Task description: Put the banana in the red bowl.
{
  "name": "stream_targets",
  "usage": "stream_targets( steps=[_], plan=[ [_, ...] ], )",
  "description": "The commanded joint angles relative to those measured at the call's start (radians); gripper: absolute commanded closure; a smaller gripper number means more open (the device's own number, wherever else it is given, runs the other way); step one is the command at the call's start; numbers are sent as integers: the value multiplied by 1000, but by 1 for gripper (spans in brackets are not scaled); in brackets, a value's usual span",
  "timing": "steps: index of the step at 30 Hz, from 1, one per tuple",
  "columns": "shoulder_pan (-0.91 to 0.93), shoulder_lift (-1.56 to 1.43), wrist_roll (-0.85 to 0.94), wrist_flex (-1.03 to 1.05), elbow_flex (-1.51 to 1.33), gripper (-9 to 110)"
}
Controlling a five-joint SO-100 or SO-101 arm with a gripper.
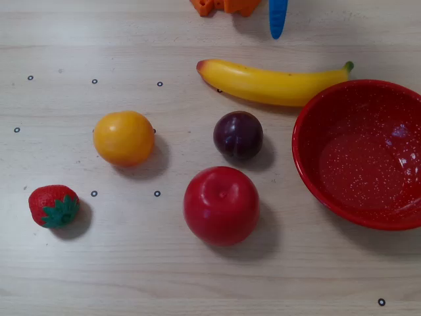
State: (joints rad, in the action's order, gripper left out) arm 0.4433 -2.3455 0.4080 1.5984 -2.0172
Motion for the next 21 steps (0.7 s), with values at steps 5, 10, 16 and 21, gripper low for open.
stream_targets(
  steps=[5, 10, 16, 21],
  plan=[
    [17, 60, 23, -87, -37, 54],
    [-8, 144, 28, -163, -61, 52],
    [9, 230, 26, -202, -72, 45],
    [26, 253, 21, -250, -115, 42]
  ],
)
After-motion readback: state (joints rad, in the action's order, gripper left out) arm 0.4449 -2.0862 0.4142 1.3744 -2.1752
